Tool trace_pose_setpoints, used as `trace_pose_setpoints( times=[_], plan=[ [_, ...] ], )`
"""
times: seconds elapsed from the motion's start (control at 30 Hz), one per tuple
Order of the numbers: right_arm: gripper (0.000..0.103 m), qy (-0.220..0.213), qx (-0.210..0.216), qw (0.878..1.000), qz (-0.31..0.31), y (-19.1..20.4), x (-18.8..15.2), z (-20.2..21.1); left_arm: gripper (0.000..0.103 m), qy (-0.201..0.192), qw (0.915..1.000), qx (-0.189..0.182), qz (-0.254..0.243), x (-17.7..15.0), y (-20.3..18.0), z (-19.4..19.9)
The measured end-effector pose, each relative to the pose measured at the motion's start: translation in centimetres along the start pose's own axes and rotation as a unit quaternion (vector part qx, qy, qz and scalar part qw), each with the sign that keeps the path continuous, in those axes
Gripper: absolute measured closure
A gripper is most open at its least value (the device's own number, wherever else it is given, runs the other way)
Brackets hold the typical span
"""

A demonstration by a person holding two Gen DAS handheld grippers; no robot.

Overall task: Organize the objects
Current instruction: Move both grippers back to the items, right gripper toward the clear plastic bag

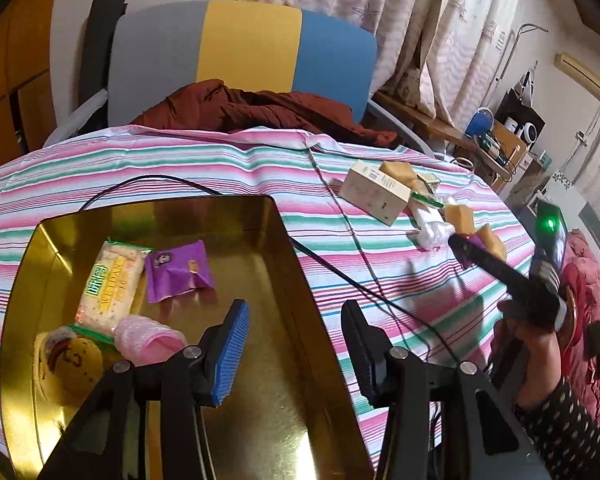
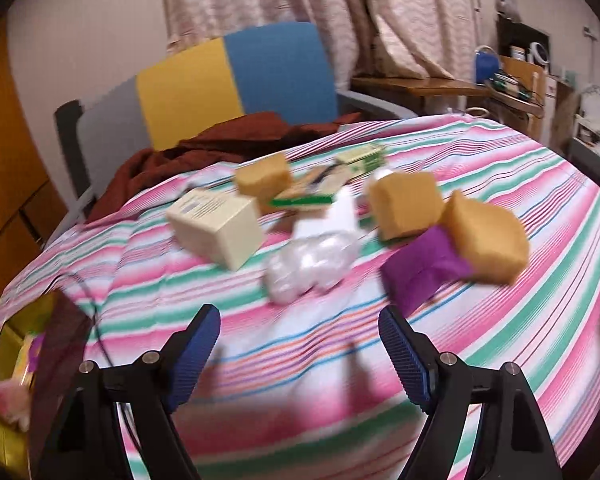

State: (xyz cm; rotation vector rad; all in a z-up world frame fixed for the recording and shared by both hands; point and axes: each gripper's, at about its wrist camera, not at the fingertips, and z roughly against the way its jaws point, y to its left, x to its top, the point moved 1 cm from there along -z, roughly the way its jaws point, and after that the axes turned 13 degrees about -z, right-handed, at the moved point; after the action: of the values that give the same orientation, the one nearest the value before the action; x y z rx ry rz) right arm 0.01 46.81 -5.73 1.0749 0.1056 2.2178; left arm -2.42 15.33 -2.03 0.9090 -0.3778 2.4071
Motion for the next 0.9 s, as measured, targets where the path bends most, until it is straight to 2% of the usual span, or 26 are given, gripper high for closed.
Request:
trace_pose_setpoints(
  times=[0.3, 0.4, 0.5, 0.57, 0.7, 0.8, 0.83, 0.9],
  plan=[
    [0.021, 0.006, -0.006, 0.998, 0.061, 1.3, 2.7, -4.1, 0.055, 0.011, 0.9998, 0.004, -0.016, 0.8, -1.4, -0.7],
    [0.021, 0.018, -0.019, 0.998, 0.064, 1.1, 2.6, -5.6, 0.055, 0.012, 0.9998, 0.004, -0.018, 0.9, -1.7, -0.9],
    [0.022, 0.027, -0.01, 0.998, 0.047, 0.5, 2.8, -6.2, 0.055, 0.015, 0.9998, 0.0, -0.014, 1.1, -1.8, -1.2],
    [0.036, 0.031, -0.001, 0.998, 0.05, 0.6, 2.7, -6.4, 0.055, 0.017, 0.9998, -0.005, -0.008, 1.3, -1.8, -1.5],
    [0.04, 0.023, -0.002, 0.998, 0.064, 1.0, 2.2, -6.3, 0.055, 0.022, 0.9996, -0.014, -0.007, 2.1, -2.4, -2.3],
    [0.047, 0.018, 0.002, 0.998, 0.058, 0.8, 2.0, -5.8, 0.053, 0.022, 0.9995, -0.021, -0.006, 3.4, -3.1, -2.8],
    [0.052, 0.017, 0.006, 0.998, 0.055, 0.7, 1.9, -5.6, 0.051, 0.021, 0.9995, -0.022, -0.007, 3.8, -3.3, -3.1],
    [0.054, 0.014, 0.008, 0.999, 0.046, 0.3, 1.6, -5.2, 0.046, 0.023, 0.9993, -0.026, -0.012, 5.0, -3.8, -3.8]
  ],
)
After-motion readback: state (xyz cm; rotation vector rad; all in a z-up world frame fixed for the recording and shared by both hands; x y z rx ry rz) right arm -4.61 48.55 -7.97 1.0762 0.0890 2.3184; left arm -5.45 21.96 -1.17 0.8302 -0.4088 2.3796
